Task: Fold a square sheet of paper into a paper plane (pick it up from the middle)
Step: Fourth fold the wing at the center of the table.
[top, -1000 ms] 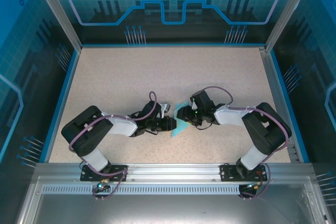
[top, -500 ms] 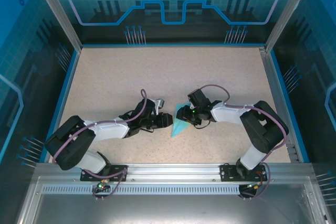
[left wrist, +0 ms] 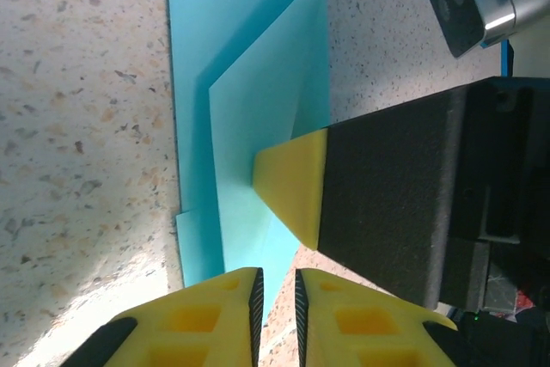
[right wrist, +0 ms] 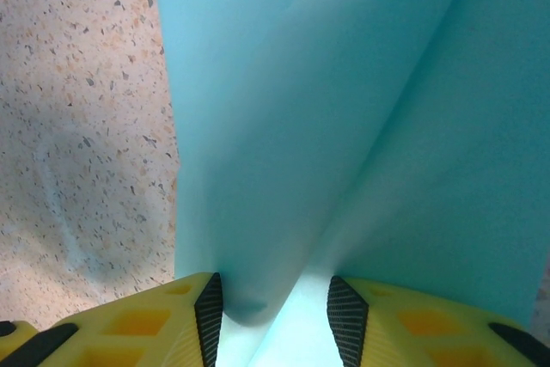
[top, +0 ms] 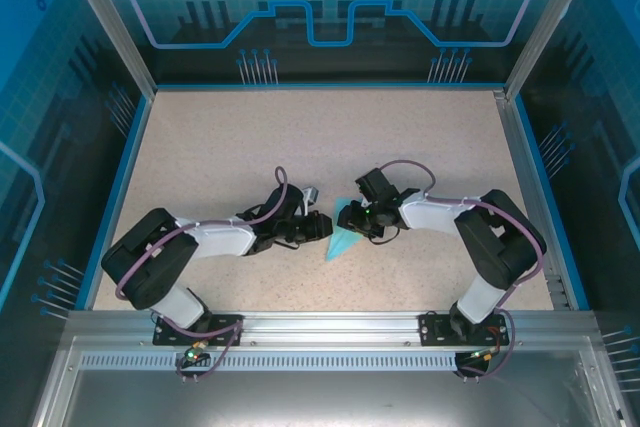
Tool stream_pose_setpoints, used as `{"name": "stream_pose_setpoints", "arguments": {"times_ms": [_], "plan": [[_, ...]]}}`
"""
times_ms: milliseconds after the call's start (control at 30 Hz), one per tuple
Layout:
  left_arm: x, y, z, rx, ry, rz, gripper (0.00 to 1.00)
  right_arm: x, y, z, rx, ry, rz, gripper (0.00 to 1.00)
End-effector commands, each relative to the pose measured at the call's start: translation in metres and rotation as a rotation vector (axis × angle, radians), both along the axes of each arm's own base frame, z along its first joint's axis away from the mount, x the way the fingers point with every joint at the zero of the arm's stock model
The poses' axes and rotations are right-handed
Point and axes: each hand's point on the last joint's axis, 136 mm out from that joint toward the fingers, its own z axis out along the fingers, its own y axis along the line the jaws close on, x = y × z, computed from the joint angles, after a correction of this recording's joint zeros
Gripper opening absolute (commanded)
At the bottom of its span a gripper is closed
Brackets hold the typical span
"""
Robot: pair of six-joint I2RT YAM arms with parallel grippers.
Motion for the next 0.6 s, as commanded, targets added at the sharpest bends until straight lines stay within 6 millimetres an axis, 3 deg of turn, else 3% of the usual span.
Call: {"name": "stream_pose_setpoints", "arguments": {"times_ms": [0,567], "plan": [[0.006,-0.006,0.004,-0.020,0.012,-0.007,0.20,-0.034,-0.037,-0.048,-0.201,0.144,0.008,0.44],[0.004,-0.007,-0.014,0.012,0.059,-0.023,0.02,-0.044,-0.035,-0.064,-0.242,0.260,0.038,0.46]]}}
